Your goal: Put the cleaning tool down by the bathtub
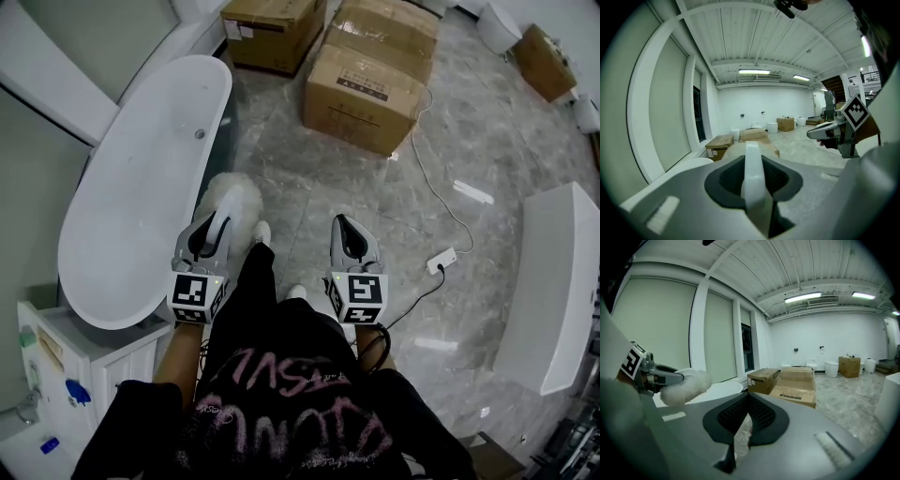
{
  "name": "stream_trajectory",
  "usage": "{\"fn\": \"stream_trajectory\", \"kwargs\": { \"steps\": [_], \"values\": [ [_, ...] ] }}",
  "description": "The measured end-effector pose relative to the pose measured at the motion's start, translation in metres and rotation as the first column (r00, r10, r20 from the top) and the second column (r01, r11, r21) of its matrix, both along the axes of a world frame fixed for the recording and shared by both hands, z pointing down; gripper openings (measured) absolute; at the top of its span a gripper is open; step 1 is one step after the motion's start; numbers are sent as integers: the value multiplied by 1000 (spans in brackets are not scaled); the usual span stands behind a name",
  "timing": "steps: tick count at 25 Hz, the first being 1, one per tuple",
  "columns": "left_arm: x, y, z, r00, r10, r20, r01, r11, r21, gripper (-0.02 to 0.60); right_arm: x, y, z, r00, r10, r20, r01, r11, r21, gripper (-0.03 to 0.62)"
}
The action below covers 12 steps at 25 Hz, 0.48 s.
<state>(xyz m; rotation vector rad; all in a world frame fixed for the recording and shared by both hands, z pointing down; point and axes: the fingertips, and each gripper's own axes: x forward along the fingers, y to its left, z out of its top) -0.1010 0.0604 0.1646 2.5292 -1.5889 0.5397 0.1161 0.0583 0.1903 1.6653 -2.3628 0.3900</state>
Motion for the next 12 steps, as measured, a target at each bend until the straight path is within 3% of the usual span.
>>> {"fn": "stream_trajectory", "kwargs": {
  "steps": [4,12],
  "values": [
    [4,-27,5,1000,22,-1,-22,1000,7,92,5,-20,6,1000,3,-28,-3,1000,5,14],
    [-3,-73,42,1000,21,-16,-22,998,-50,92,0,-51,31,998,0,-62,-4,998,-56,14]
  ]
}}
